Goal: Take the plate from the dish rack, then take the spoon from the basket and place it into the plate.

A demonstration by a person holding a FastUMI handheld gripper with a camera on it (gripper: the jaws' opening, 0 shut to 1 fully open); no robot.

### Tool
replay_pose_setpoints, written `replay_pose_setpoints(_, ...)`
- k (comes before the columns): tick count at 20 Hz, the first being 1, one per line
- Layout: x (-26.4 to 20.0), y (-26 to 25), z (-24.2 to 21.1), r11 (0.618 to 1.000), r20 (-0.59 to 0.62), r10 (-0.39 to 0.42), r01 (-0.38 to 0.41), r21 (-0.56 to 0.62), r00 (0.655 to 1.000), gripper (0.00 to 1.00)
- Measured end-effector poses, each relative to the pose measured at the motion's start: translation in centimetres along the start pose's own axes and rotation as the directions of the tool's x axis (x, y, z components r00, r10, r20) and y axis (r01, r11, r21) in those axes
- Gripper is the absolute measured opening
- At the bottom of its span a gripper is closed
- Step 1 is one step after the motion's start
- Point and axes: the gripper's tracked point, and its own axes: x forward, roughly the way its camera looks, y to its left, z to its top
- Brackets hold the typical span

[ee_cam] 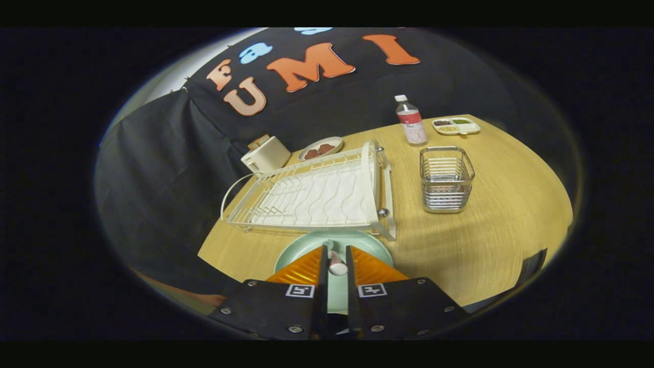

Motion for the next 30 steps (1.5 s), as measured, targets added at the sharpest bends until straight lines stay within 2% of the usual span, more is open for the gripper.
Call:
replay_pose_setpoints(5,0.6,-1.6,-0.9,0.998,-0.024,-0.056,0.057,0.028,0.998,0.28)
replay_pose_setpoints(8,0.3,-3.0,-0.6,0.993,-0.023,-0.12,0.121,0.007,0.992,0.32)
replay_pose_setpoints(12,-0.8,-3.2,2.1,0.99,0.03,-0.14,0.14,-0.017,0.99,0.4)
replay_pose_setpoints(17,-3.9,-2.6,8.6,0.984,0.181,-0.158,0.171,-0.055,0.971,0.53)
replay_pose_setpoints(24,-9.9,-0.1,18.9,0.977,0.428,-0.131,0.188,-0.095,0.894,0.72)
replay_pose_setpoints(27,-12.2,0.3,21.9,0.972,0.513,-0.124,0.207,-0.108,0.849,0.82)
replay_pose_setpoints(30,-14.0,0.4,24.2,0.958,0.593,-0.135,0.259,-0.127,0.794,0.89)
